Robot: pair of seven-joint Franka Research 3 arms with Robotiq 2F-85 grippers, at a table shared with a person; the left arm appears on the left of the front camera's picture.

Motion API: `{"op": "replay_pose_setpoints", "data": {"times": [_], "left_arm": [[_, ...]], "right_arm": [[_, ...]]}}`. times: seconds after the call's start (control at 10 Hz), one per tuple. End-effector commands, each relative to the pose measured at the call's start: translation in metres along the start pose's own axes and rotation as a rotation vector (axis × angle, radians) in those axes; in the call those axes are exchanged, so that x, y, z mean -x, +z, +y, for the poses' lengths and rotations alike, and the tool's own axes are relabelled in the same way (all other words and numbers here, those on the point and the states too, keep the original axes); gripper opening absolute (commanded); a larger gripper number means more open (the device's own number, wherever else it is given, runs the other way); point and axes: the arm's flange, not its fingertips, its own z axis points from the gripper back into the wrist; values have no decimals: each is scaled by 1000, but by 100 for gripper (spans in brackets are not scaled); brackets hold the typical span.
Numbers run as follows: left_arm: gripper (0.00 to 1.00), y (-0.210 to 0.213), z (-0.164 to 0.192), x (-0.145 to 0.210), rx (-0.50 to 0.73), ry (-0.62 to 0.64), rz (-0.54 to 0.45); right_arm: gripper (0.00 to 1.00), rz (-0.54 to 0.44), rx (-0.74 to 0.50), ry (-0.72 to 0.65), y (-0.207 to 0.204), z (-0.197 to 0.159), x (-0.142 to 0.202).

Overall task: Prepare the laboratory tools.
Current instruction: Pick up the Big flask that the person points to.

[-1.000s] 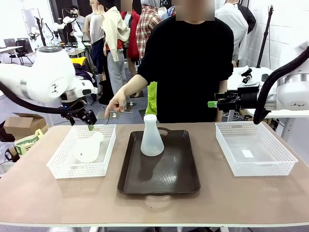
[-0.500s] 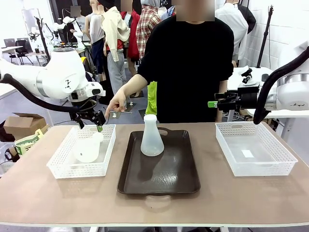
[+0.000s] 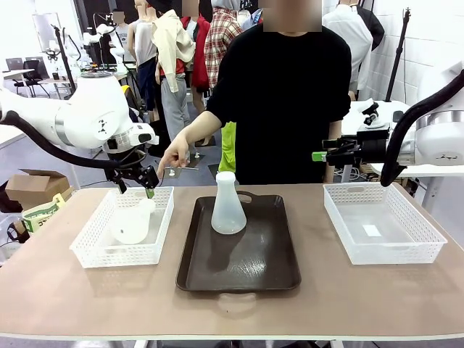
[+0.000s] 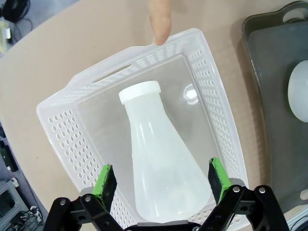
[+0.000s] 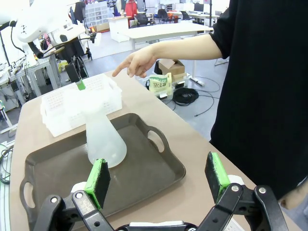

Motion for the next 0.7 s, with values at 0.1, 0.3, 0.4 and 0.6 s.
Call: {"op": "replay_pose_setpoints", "data": {"times": [0.1, 0.3, 0.4, 0.6], "left_arm": [[100, -16, 3, -17, 4, 11, 20], [100, -38, 2, -32, -22, 23, 46], [100, -45, 3, -35, -22, 34, 61], [100, -56, 6, -46, -37, 60, 70]], "right_arm": [[100, 18, -2, 0, 0, 0, -1], [100, 18, -2, 0, 0, 0, -1], [100, 18, -2, 0, 0, 0, -1], [100, 18, -2, 0, 0, 0, -1]]}}
